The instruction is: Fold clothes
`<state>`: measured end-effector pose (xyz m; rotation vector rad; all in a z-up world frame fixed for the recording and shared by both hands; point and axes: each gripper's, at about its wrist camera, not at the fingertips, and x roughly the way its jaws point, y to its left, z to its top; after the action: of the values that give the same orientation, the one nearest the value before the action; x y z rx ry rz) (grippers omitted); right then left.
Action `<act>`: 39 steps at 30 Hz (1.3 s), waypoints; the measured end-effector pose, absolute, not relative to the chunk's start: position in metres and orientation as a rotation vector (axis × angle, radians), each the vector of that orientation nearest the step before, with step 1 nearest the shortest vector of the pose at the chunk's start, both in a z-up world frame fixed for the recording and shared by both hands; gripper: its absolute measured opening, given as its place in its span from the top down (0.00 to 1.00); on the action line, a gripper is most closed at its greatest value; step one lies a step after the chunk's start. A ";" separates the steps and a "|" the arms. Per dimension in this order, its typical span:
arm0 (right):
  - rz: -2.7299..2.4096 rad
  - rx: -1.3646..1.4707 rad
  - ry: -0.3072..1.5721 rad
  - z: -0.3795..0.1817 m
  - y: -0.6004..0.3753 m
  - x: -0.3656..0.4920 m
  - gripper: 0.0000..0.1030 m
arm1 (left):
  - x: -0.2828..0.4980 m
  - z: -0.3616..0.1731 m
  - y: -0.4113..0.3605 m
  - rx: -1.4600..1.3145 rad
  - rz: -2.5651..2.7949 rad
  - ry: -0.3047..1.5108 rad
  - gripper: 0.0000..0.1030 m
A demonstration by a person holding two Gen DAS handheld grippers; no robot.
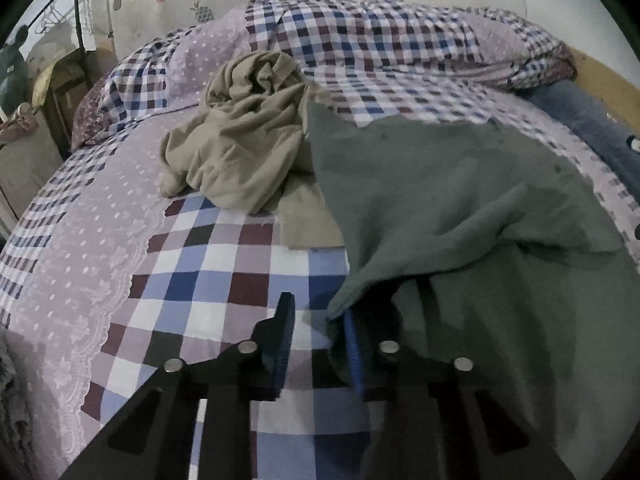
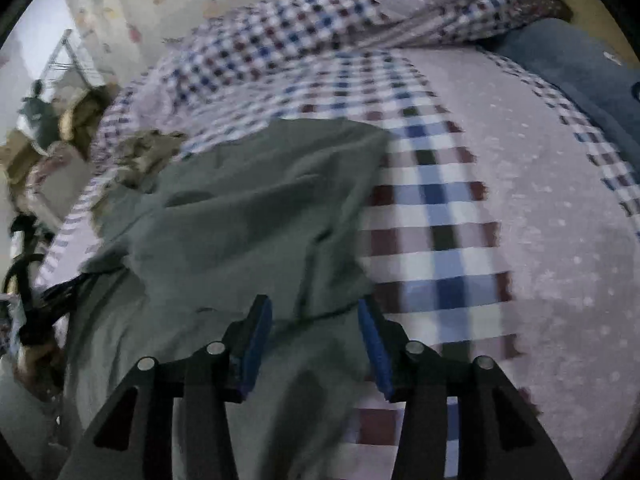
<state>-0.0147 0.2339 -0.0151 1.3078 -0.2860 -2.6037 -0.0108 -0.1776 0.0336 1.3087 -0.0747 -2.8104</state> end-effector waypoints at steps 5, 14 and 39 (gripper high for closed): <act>-2.560 1.283 -0.090 -0.025 0.189 -0.029 0.55 | -0.007 0.035 -0.168 1.275 -2.775 -0.173 0.90; -2.583 1.428 0.018 -0.056 0.183 -0.033 0.99 | -0.009 0.034 -0.167 1.250 -2.718 -0.177 0.92; -2.694 1.436 -0.204 -0.030 0.240 -0.004 0.90 | 0.048 0.052 -0.227 1.327 -2.631 0.101 0.31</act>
<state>-0.0037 0.2402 -0.0298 1.4363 -0.2045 -2.6937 0.0476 -0.2266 0.0519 1.3270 0.1008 -2.6307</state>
